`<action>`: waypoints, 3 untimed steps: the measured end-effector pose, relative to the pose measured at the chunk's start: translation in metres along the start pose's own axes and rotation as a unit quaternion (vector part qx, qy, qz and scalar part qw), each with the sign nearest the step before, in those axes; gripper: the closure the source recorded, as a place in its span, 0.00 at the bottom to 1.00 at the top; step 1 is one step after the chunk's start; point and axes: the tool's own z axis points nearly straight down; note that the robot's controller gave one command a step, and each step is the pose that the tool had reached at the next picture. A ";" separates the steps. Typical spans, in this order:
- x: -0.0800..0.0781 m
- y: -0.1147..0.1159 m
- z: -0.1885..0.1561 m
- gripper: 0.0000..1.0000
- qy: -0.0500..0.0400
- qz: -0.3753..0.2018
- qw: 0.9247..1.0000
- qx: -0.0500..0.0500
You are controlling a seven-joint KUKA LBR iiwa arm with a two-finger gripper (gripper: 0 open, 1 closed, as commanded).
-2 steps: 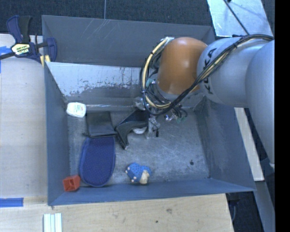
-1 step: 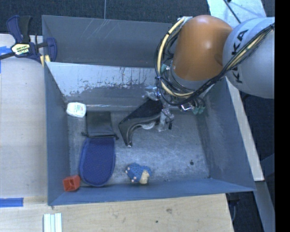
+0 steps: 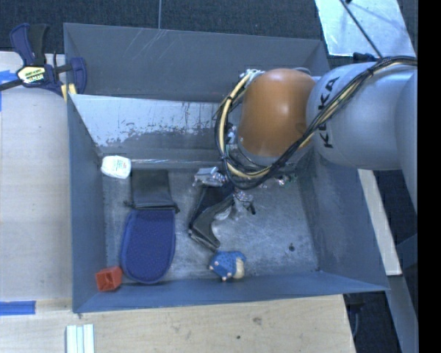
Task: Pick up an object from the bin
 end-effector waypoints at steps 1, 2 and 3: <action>0.010 0.008 0.000 1.00 -0.002 -0.332 0.943 0.000; 0.030 0.010 -0.123 1.00 -0.001 -0.321 0.947 0.002; 0.039 0.004 -0.178 1.00 0.000 -0.457 0.889 0.000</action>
Offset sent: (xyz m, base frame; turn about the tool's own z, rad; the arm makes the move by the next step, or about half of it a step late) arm -0.0134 -0.0037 0.0003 -0.6769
